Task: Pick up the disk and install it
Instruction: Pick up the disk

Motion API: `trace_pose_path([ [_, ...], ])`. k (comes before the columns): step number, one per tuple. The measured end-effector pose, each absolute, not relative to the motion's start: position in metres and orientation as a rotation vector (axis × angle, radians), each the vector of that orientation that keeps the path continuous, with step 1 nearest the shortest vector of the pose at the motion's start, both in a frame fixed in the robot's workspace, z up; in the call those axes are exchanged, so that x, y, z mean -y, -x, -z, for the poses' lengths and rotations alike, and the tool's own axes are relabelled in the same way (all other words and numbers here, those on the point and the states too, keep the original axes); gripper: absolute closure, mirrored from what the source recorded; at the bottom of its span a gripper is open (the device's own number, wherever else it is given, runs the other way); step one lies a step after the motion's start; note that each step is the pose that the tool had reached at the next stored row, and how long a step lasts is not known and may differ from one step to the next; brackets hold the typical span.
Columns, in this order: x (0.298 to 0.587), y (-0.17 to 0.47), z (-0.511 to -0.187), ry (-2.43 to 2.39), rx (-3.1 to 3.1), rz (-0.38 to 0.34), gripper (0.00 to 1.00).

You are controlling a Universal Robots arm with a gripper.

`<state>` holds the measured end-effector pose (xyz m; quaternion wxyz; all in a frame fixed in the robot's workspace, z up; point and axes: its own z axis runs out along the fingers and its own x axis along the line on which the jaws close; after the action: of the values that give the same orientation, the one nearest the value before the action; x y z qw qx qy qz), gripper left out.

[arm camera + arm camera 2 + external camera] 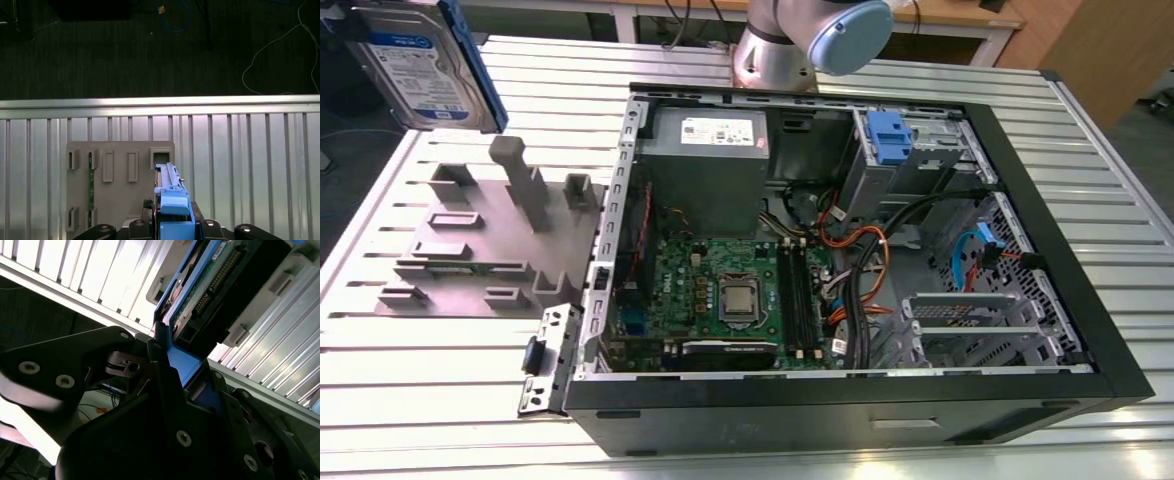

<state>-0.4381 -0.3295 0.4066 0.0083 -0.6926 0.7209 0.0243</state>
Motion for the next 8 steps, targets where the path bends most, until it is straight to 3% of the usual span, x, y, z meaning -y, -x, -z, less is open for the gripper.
trace_pose_path([
  [8, 0.3296, 0.4381, -0.4100, 2.164, -2.253, -0.076, 0.63],
])
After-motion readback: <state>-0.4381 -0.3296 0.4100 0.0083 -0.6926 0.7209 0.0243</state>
